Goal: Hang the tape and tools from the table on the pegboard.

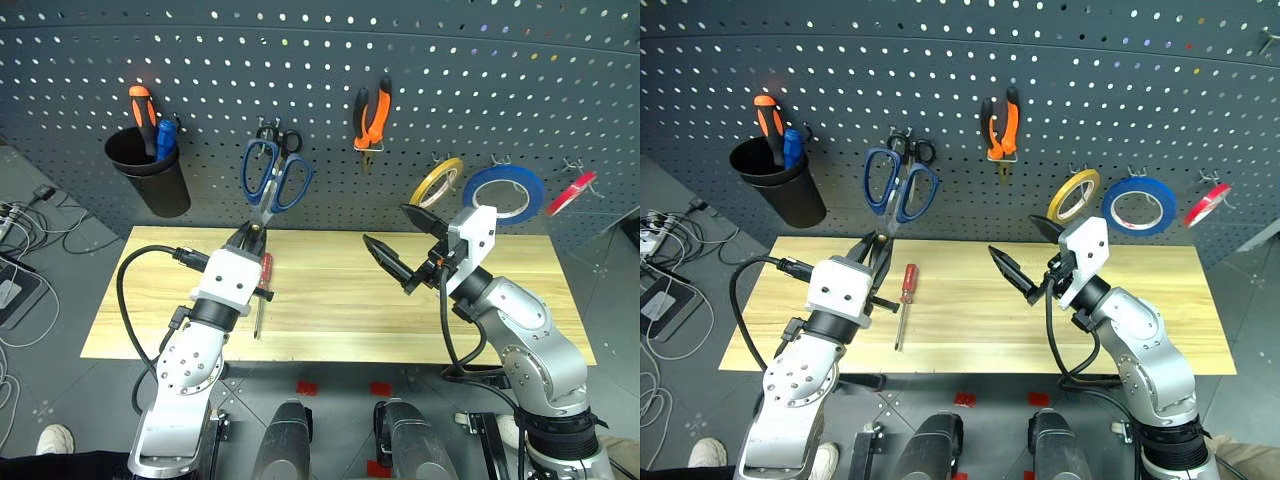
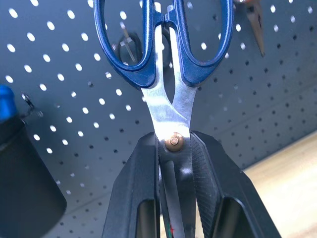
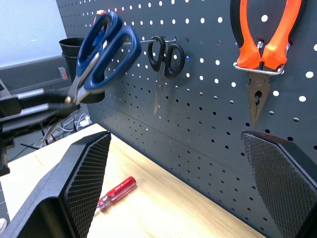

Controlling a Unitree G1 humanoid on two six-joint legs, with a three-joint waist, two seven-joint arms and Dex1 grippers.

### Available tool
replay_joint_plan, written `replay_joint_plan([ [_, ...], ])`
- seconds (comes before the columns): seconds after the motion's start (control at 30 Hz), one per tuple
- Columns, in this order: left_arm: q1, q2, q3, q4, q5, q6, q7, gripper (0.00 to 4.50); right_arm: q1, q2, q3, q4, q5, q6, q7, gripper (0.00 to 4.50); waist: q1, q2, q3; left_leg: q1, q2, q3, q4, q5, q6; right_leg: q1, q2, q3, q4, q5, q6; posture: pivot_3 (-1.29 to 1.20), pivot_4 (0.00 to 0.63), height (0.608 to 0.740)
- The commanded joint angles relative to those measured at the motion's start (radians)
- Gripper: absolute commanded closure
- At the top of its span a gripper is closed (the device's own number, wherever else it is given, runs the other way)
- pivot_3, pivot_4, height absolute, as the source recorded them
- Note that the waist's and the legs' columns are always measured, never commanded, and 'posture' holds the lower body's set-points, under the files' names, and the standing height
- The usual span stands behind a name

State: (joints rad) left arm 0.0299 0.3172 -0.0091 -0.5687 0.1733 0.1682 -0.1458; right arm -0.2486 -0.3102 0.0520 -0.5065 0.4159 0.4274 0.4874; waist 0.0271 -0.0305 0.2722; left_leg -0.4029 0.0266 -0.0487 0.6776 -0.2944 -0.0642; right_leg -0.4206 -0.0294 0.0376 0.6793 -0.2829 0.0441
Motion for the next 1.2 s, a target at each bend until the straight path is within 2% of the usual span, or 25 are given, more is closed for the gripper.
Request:
replay_joint_plan([
  [0.03,-0.009,-0.011,0.01,0.002,0.004,-0.018,0.006,3.94,-0.009,-0.004,-0.007,-0.026,0.011,-0.013,0.005,0.0,0.0,0.0,-0.001,0.0,0.0,0.0,0.0,0.0,0.0,0.0,0.0,0.0,0.0,0.0,0.0,0.14,0.187,0.74],
  [0.67,-0.093,-0.059,0.007,0.104,-0.036,0.084,-0.007,3.94,-0.017,-0.015,-0.01,-0.027,0.008,0.002,-0.01,0.0,0.001,0.0,-0.021,0.001,0.0,0.001,0.001,0.0,0.0,0.0,0.001,0.0,0.001,0.0,0.0,0.12,0.181,0.74],
  [0.73,-0.094,-0.059,0.005,0.104,-0.033,0.088,-0.006,3.21,-0.014,-0.018,-0.011,-0.028,0.008,0.002,-0.009,0.0,0.001,0.0,-0.024,0.001,0.0,0.001,0.001,0.0,0.0,0.0,0.001,0.0,0.001,0.0,0.0,0.12,0.181,0.74],
  [0.77,-0.094,-0.059,0.004,0.104,-0.033,0.089,-0.007,3.04,-0.013,-0.019,-0.01,-0.028,0.008,0.002,-0.009,0.0,0.001,0.0,-0.025,0.001,0.0,0.001,0.001,0.0,0.0,0.0,0.001,0.0,0.001,0.0,0.0,0.12,0.181,0.74],
  [1.07,-0.054,-0.069,-0.006,0.133,-0.017,0.102,0.013,0.24,0.025,-0.05,0.018,-0.026,-0.005,-0.03,0.039,0.0,0.001,0.0,-0.032,0.001,0.0,0.001,0.001,-0.002,0.004,0.001,0.001,0.001,0.001,0.0,0.0,0.12,0.213,0.74],
  [1.1,-0.048,-0.075,-0.003,0.146,-0.017,0.111,0.021,0.04,0.027,-0.055,0.026,-0.02,-0.009,-0.041,0.053,0.0,0.0,0.0,-0.032,0.001,0.0,0.001,0.001,-0.002,0.004,0.0,0.001,0.001,0.001,0.0,0.0,0.12,0.221,0.74],
  [1.2,-0.049,-0.101,0.027,0.191,-0.038,0.169,0.038,0.04,0.023,-0.069,0.059,0.008,-0.027,-0.074,0.104,0.0,0.0,0.0,-0.032,0.002,0.0,0.001,0.001,-0.003,0.005,0.001,0.001,0.001,0.001,0.0,0.0,0.12,0.238,0.74],
])
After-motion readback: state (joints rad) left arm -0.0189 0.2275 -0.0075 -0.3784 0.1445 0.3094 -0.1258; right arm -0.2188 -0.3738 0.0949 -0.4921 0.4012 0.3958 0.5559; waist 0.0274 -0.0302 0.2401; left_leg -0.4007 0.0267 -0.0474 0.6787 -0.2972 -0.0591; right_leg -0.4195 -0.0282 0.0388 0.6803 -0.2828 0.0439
